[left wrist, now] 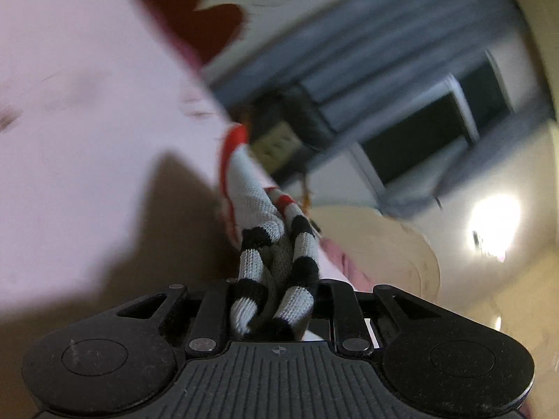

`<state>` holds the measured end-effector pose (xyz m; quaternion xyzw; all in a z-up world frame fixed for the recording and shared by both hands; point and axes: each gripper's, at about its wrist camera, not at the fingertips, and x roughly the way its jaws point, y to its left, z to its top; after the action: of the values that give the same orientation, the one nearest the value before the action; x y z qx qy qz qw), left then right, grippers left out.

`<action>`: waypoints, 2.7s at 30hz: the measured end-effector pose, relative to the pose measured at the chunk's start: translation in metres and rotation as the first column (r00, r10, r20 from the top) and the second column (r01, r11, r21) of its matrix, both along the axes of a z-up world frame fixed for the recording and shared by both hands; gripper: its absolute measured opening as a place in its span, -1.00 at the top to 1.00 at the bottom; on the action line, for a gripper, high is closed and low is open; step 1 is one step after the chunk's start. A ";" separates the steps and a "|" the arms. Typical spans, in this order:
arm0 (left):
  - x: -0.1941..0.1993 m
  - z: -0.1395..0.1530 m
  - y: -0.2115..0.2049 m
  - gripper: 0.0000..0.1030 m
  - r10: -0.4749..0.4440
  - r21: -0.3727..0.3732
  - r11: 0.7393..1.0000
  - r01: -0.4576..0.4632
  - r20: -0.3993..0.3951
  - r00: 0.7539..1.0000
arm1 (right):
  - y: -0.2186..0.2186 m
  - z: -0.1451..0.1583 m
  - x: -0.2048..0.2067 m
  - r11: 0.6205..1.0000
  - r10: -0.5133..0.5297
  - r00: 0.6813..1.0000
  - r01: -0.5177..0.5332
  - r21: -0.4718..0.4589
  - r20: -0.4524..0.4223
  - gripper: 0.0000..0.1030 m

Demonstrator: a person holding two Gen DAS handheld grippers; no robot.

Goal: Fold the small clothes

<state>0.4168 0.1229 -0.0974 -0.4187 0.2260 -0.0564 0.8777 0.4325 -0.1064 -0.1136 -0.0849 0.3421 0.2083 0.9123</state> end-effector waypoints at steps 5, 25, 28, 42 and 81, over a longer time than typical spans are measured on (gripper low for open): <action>0.021 0.053 -0.088 0.63 -0.119 0.210 0.970 0.119 -0.012 0.993 | -0.064 0.016 0.021 0.952 -0.049 0.986 0.095 0.292 -0.161 0.91; 0.019 0.059 -0.187 -0.14 -0.232 0.462 0.842 0.280 -0.159 0.960 | -0.278 0.011 -0.009 0.633 -0.084 0.905 0.372 0.679 -0.418 -0.10; 0.028 0.038 -0.135 -0.14 -0.137 0.431 0.872 0.231 -0.238 0.962 | -0.262 0.009 -0.002 0.627 -0.049 0.883 0.390 0.674 -0.466 -0.16; 0.029 -0.007 -0.106 -0.15 -0.139 0.279 0.940 0.197 -0.214 0.967 | -0.166 0.016 0.041 0.895 -0.165 0.905 0.304 0.325 -0.393 0.39; 0.051 0.031 -0.171 -0.20 -0.281 0.609 0.701 0.372 -0.244 0.928 | -0.226 0.046 0.022 0.903 -0.239 0.952 0.291 0.317 -0.194 0.73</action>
<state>0.4681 -0.0484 -0.0668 -0.0473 0.3596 -0.1022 0.9263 0.4541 -0.3325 -0.0671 0.1378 0.3770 0.1440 0.9045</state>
